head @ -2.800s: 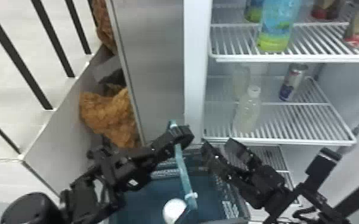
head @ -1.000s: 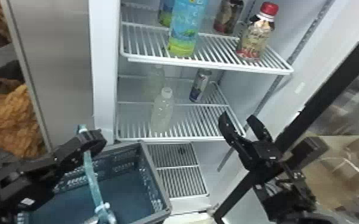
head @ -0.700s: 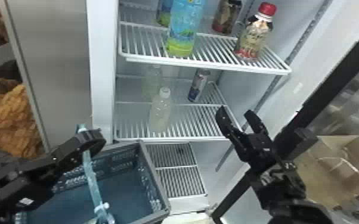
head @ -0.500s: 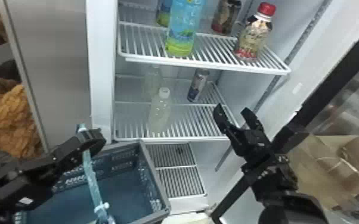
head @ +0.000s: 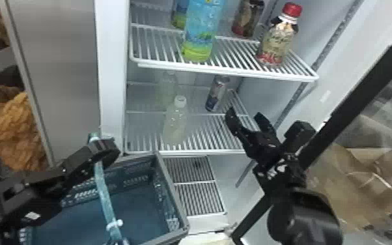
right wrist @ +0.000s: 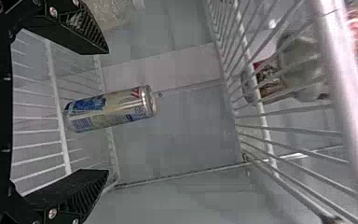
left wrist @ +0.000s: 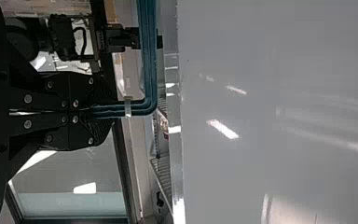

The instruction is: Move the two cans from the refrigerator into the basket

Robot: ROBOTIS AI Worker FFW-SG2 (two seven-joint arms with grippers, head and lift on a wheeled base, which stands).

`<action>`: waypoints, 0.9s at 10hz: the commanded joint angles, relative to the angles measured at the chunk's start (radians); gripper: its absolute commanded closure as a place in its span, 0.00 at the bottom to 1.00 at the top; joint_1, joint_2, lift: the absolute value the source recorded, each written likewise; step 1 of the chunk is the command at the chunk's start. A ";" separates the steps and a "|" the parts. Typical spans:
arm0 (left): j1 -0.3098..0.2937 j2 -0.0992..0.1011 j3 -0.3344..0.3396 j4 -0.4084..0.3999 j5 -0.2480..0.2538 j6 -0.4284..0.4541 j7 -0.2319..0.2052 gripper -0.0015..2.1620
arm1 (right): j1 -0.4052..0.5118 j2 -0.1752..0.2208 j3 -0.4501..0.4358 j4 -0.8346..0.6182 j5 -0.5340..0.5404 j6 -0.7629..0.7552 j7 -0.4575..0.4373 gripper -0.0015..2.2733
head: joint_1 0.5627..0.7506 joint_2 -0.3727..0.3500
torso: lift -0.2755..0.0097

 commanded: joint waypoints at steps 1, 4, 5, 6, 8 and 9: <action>-0.006 0.000 -0.003 0.005 0.000 0.000 0.001 0.55 | -0.047 -0.005 0.007 0.058 0.019 0.000 0.000 0.06 | 0.70 0.07 | 0.20; -0.011 0.000 -0.003 0.009 -0.002 0.002 0.002 0.55 | -0.145 -0.014 0.015 0.164 0.053 -0.012 -0.002 0.06 | 0.70 0.08 | 0.20; -0.013 0.000 -0.003 0.012 -0.002 0.002 0.002 0.55 | -0.170 -0.017 0.021 0.193 0.065 -0.012 -0.005 0.06 | 0.70 0.08 | 0.20; -0.013 0.000 -0.003 0.014 -0.002 0.005 0.002 0.55 | -0.207 -0.022 0.035 0.238 0.071 -0.012 -0.005 0.06 | 0.66 0.09 | 0.20; -0.015 0.000 -0.005 0.019 -0.004 0.005 0.002 0.55 | -0.261 -0.025 0.051 0.311 0.095 -0.012 -0.011 0.06 | 0.63 0.10 | 0.20; -0.018 0.000 -0.005 0.022 -0.004 0.007 0.002 0.55 | -0.280 -0.027 0.057 0.338 0.099 -0.012 -0.015 0.06 | 0.62 0.11 | 0.20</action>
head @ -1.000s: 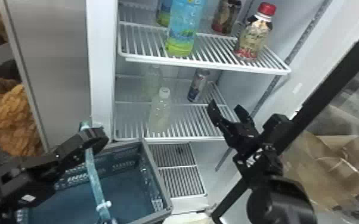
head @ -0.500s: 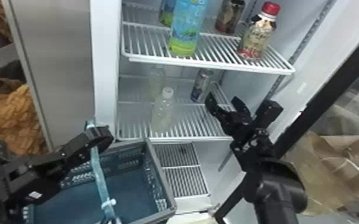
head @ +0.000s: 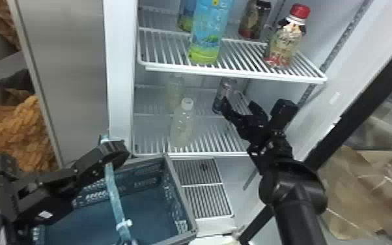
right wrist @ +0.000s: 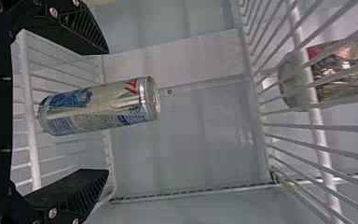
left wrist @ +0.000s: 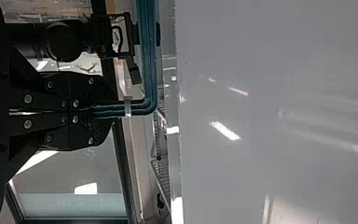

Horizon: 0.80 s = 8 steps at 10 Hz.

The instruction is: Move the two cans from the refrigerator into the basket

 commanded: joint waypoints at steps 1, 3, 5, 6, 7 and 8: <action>-0.001 0.000 -0.004 0.006 0.000 0.001 0.000 0.55 | -0.033 -0.001 0.014 0.043 0.010 0.000 -0.009 0.06 | 0.62 0.11 | 0.20; -0.006 0.000 -0.006 0.011 0.000 0.001 0.000 0.55 | -0.070 -0.003 0.020 0.100 0.018 0.000 -0.014 0.06 | 0.61 0.12 | 0.20; -0.006 0.000 -0.006 0.014 0.000 0.001 0.000 0.55 | -0.094 -0.004 0.032 0.134 0.030 0.000 -0.033 0.06 | 0.61 0.12 | 0.20; -0.006 0.000 -0.006 0.014 0.000 0.001 0.000 0.55 | -0.111 -0.006 0.040 0.156 0.040 0.000 -0.041 0.06 | 0.60 0.13 | 0.20; -0.008 0.000 -0.008 0.016 0.000 0.001 0.000 0.55 | -0.141 -0.007 0.046 0.191 0.059 0.000 -0.047 0.06 | 0.60 0.13 | 0.20; -0.011 0.000 -0.008 0.018 0.000 0.001 0.000 0.55 | -0.168 -0.009 0.060 0.220 0.061 -0.002 -0.052 0.06 | 0.59 0.13 | 0.20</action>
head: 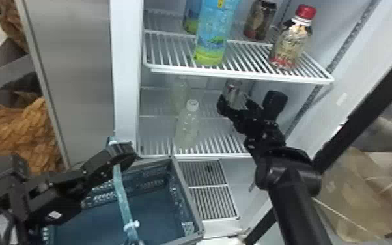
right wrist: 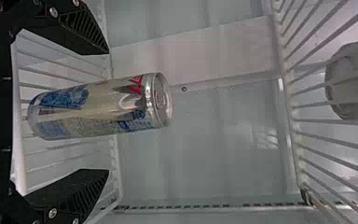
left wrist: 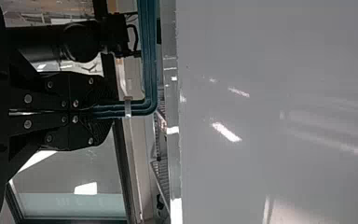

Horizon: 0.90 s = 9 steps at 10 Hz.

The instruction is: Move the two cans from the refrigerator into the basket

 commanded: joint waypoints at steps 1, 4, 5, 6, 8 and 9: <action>-0.002 0.000 0.000 0.002 0.000 0.000 0.000 0.55 | -0.034 -0.003 0.025 0.040 0.013 -0.011 -0.013 0.06 | 0.57 0.14 | 0.20; -0.006 -0.001 0.000 0.007 0.000 0.000 0.000 0.55 | -0.100 -0.003 0.037 0.143 0.057 -0.019 -0.035 0.06 | 0.53 0.15 | 0.20; -0.006 0.000 0.000 0.007 0.002 0.000 0.000 0.55 | -0.110 -0.003 0.037 0.165 0.077 -0.019 -0.047 0.06 | 0.53 0.15 | 0.20; -0.009 0.000 0.000 0.007 0.002 0.000 0.000 0.55 | -0.127 -0.006 0.037 0.187 0.093 -0.019 -0.059 0.06 | 0.54 0.15 | 0.20; -0.011 -0.001 -0.002 0.012 0.000 0.000 0.000 0.55 | -0.169 -0.015 0.041 0.229 0.115 -0.021 -0.065 0.06 | 0.52 0.14 | 0.20; -0.014 -0.001 -0.002 0.014 0.000 0.000 0.000 0.55 | -0.181 -0.015 0.041 0.244 0.123 -0.021 -0.072 0.06 | 0.51 0.14 | 0.20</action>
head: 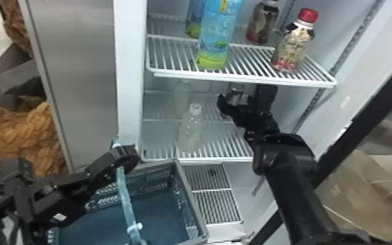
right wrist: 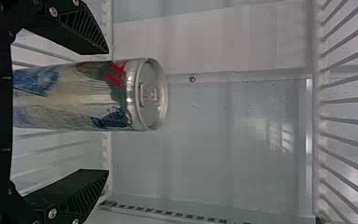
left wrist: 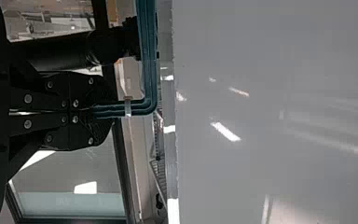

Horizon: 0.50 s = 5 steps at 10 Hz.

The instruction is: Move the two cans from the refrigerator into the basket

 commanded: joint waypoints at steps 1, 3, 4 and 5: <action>-0.005 0.000 -0.002 0.002 0.000 0.000 0.000 0.55 | -0.025 0.000 0.004 0.035 0.010 0.000 -0.003 0.06 | 0.48 0.14 | 0.20; -0.007 0.000 -0.004 0.007 0.000 0.000 0.000 0.55 | -0.035 0.001 0.010 0.057 0.010 0.002 -0.009 0.06 | 0.46 0.14 | 0.20; -0.007 0.000 -0.004 0.007 0.000 0.000 0.000 0.55 | -0.038 0.003 0.010 0.064 0.008 0.002 -0.011 0.06 | 0.47 0.14 | 0.20; -0.010 0.000 -0.004 0.007 0.000 0.000 0.000 0.55 | -0.045 0.003 0.010 0.072 0.006 0.010 -0.011 0.07 | 0.48 0.14 | 0.20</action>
